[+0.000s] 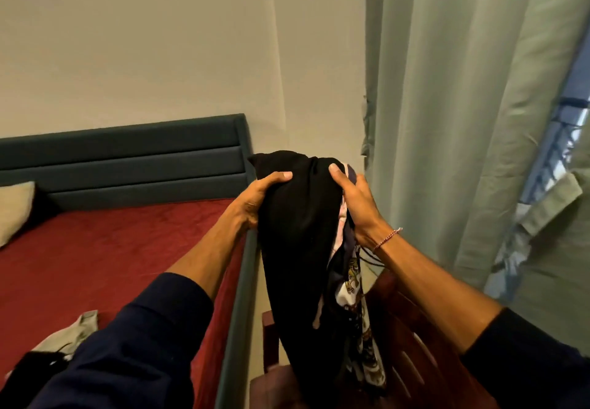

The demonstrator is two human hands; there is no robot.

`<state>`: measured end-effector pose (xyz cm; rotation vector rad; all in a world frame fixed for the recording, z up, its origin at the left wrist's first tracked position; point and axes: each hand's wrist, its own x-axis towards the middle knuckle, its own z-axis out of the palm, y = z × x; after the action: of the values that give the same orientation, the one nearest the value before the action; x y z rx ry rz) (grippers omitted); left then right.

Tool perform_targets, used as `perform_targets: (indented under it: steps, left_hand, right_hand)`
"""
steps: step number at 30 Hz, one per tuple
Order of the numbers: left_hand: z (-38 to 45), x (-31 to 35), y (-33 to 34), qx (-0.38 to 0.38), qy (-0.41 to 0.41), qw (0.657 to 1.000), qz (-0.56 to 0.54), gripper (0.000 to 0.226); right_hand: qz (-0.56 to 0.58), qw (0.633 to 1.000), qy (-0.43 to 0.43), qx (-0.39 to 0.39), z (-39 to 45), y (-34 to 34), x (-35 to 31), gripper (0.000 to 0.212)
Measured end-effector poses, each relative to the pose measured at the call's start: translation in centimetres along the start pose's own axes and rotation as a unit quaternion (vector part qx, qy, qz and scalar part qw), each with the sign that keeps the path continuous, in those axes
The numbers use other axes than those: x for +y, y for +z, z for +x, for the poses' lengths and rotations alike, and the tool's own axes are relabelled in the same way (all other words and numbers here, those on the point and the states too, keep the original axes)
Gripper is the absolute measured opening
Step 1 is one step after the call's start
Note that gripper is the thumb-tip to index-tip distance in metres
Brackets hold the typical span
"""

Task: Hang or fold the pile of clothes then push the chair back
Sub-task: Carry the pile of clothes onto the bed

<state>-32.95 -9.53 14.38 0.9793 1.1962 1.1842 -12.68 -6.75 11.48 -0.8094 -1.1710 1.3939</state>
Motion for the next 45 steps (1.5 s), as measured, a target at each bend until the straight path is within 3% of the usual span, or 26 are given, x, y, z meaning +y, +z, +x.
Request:
perform_targets:
  steps: [2, 5, 11, 16, 21, 23, 24, 27, 28, 33, 37, 41, 45]
  left_hand:
    - [-1.1, 0.6, -2.8, 0.011, 0.017, 1.000, 0.007, 0.070]
    - [-3.6, 1.3, -7.9, 0.027, 0.035, 0.999, 0.005, 0.054]
    - [-8.3, 2.6, -18.5, 0.062, 0.045, 0.997, 0.006, 0.060]
    - [-12.3, 4.0, -26.8, 0.088, 0.054, 0.995, 0.000, 0.064]
    - [-17.2, 5.9, -33.7, 0.119, 0.076, 0.990, -0.011, 0.079]
    - [-19.1, 6.7, -36.2, 0.133, 0.088, 0.987, -0.014, 0.075]
    - [-20.0, 7.1, -37.4, 0.147, 0.095, 0.984, -0.016, 0.075]
    - [-22.1, 8.3, -40.2, 0.211, 0.119, 0.970, 0.022, 0.073]
    - [-22.7, 8.5, -41.0, 0.234, 0.128, 0.963, 0.036, 0.067]
    - [-24.3, 9.0, -44.5, 0.320, 0.164, 0.932, 0.048, 0.028]
    - [-24.0, 8.5, -48.5, 0.346, 0.164, 0.922, 0.054, 0.046]
    - [-22.2, 7.8, -52.7, 0.379, 0.156, 0.911, 0.035, 0.040]
    - [-19.3, 6.9, -57.6, 0.408, 0.136, 0.903, 0.012, 0.042]
  right_hand:
    - [0.005, 1.000, 0.012, -0.017, -0.3, 2.7, 0.5, 0.079]
    - [-0.027, 0.998, 0.000, -0.053, -0.8, 8.0, 1.1, 0.092]
    - [-0.070, 0.994, -0.011, -0.080, -2.9, 19.3, 3.1, 0.110]
    - [-0.062, 0.991, -0.014, -0.120, -4.4, 28.5, 4.4, 0.104]
    - [-0.078, 0.979, -0.064, -0.179, -5.7, 36.9, 4.9, 0.045]
    - [-0.084, 0.967, -0.097, -0.221, -6.1, 40.0, 5.0, 0.039]
    - [-0.087, 0.962, -0.110, -0.233, -6.1, 41.5, 5.3, 0.048]
    - [-0.088, 0.960, -0.100, -0.248, -6.3, 45.5, 6.2, 0.123]
    - [-0.088, 0.958, -0.101, -0.255, -6.4, 46.6, 6.3, 0.134]
    - [-0.092, 0.938, -0.138, -0.305, -4.6, 51.5, 8.1, 0.107]
    - [-0.079, 0.929, -0.134, -0.335, -2.8, 55.1, 10.3, 0.102]
    - [-0.069, 0.926, -0.116, -0.353, 0.1, 59.1, 13.6, 0.109]
    - [-0.056, 0.917, -0.100, -0.381, 4.3, 63.3, 17.6, 0.102]
